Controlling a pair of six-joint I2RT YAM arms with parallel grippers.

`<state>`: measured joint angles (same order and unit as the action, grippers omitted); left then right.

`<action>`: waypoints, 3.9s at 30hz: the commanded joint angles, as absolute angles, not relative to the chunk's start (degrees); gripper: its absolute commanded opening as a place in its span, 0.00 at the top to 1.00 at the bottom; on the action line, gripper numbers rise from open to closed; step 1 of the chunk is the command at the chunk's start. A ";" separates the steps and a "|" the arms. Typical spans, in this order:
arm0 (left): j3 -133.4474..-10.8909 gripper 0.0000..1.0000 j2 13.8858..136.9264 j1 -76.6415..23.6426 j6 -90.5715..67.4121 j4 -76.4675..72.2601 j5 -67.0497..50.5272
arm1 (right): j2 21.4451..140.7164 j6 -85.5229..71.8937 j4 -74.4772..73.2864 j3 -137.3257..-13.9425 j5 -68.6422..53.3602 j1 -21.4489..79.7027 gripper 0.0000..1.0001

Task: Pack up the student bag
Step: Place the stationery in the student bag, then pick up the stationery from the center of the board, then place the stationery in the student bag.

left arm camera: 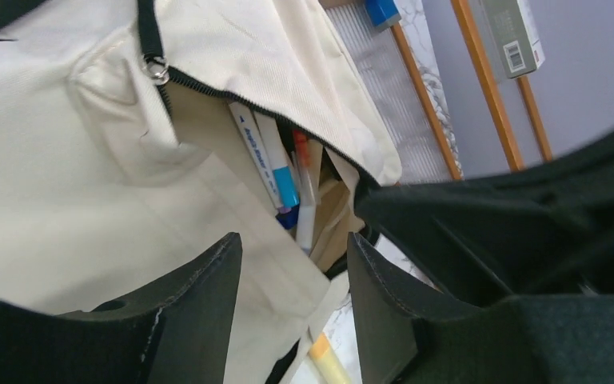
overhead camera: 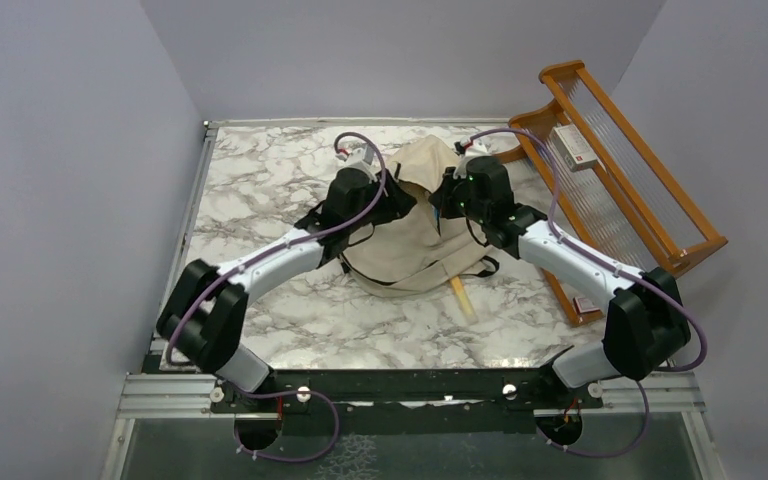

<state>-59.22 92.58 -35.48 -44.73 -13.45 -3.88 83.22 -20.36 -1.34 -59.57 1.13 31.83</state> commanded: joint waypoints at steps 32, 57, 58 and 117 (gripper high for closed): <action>-75.77 0.43 112.57 -74.62 -54.07 16.12 30.57 | 87.10 -11.10 -6.52 -70.22 4.88 32.43 0.99; -68.26 0.68 114.41 -74.62 -49.43 24.51 28.04 | 85.08 -10.87 -4.22 -68.20 5.08 32.43 0.99; -66.75 0.70 113.12 -74.62 -48.64 23.50 27.47 | 85.03 -10.89 -4.30 -68.27 4.71 32.43 0.99; -74.78 0.71 108.20 -34.63 -47.69 -17.22 -12.91 | 81.67 -15.16 -2.90 -63.98 -8.58 32.43 1.00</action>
<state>-69.63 105.82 -35.11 -47.53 -11.99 -11.75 83.72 -14.85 -6.07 -64.29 -3.99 31.90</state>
